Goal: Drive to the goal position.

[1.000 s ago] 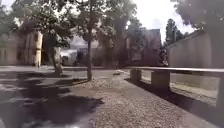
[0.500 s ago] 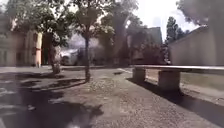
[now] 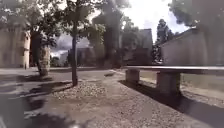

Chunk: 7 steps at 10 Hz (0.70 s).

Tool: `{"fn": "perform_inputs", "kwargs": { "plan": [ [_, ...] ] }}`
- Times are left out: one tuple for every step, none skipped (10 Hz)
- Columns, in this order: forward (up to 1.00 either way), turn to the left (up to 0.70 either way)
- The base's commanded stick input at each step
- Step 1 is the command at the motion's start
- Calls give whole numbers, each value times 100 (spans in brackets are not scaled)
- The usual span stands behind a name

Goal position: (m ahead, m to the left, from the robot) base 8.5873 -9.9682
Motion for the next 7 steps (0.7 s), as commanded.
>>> {"fn": "perform_inputs", "kwargs": {
  "plan": [
    [85, 0],
    [85, 0],
    [85, 0],
    [85, 0],
    [85, 0],
    [85, 0],
    [85, 0]
  ]
}}
